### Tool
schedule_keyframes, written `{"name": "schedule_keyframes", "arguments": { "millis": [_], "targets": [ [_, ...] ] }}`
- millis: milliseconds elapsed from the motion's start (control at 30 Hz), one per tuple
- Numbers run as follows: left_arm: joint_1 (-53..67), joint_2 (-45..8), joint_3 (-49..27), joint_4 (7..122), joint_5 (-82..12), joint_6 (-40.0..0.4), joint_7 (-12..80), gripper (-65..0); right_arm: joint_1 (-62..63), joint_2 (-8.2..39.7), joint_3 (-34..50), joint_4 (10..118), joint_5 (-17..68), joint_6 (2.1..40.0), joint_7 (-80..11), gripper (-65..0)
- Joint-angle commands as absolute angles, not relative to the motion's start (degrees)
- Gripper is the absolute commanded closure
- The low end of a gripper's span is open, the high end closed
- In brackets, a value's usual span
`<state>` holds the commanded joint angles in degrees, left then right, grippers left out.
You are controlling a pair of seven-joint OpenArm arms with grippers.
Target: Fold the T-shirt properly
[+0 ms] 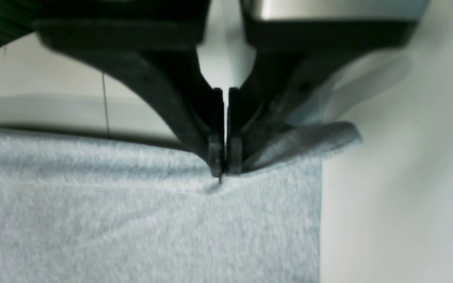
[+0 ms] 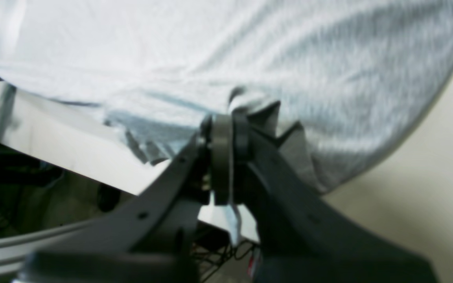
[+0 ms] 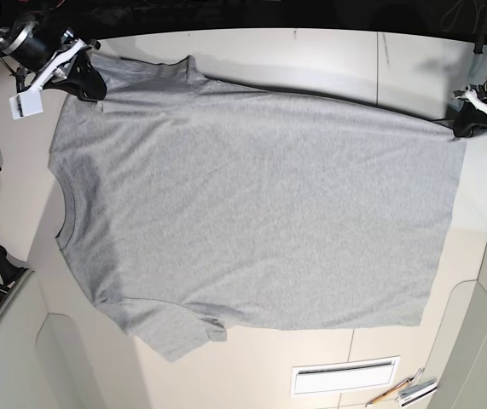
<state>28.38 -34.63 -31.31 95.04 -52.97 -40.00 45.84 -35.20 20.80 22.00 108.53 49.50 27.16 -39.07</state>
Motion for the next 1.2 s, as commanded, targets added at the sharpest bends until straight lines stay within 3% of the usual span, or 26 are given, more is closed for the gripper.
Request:
{"name": "schedule_keyframes", "arguments": {
  "millis": [433,700,833,933,967,1067,1100,1200],
  "targets": [
    [20.0,-34.6,-29.5,94.9,-45.7,-40.0,40.5,0.0,-24.4,20.8,22.0,106.6,47.0,27.4,-39.5,0.0],
    [13.6,-34.6,-20.9,91.4,-35.2,-40.0,34.5,0.0,-17.3,20.8,22.0,97.6,45.4,27.5,-39.4,0.0],
    [8.9,-34.6,-17.6,85.8,-34.4,-40.0,34.2,0.0,-13.9,20.8,22.0,91.2,45.0,27.5,-38.8,0.0],
    [6.9,-34.6,-16.8,82.4,-34.4,-40.0,33.5,-8.9,-12.5,20.8,22.0,87.6,45.0,27.5,-38.6,0.0],
    [6.5,-34.6,-16.8,81.4,-34.4,-40.0,33.1,-15.2,-12.4,20.7,22.0,87.0,45.0,27.5,-38.3,-3.6],
    [6.4,-34.6,-16.8,79.6,-34.4,-40.0,31.9,-39.6,-12.4,20.4,22.0,86.8,45.0,27.5,-38.2,-32.4],
    [6.4,-34.6,-16.8,79.6,-34.4,-40.0,31.9,-42.8,-12.1,20.0,22.0,86.9,45.0,27.4,-38.2,-38.0],
    [5.7,-34.6,-16.8,79.6,-34.5,-40.0,33.3,-43.0,-11.8,18.4,22.6,88.7,45.0,27.5,-40.3,-39.3]
  ]
}}
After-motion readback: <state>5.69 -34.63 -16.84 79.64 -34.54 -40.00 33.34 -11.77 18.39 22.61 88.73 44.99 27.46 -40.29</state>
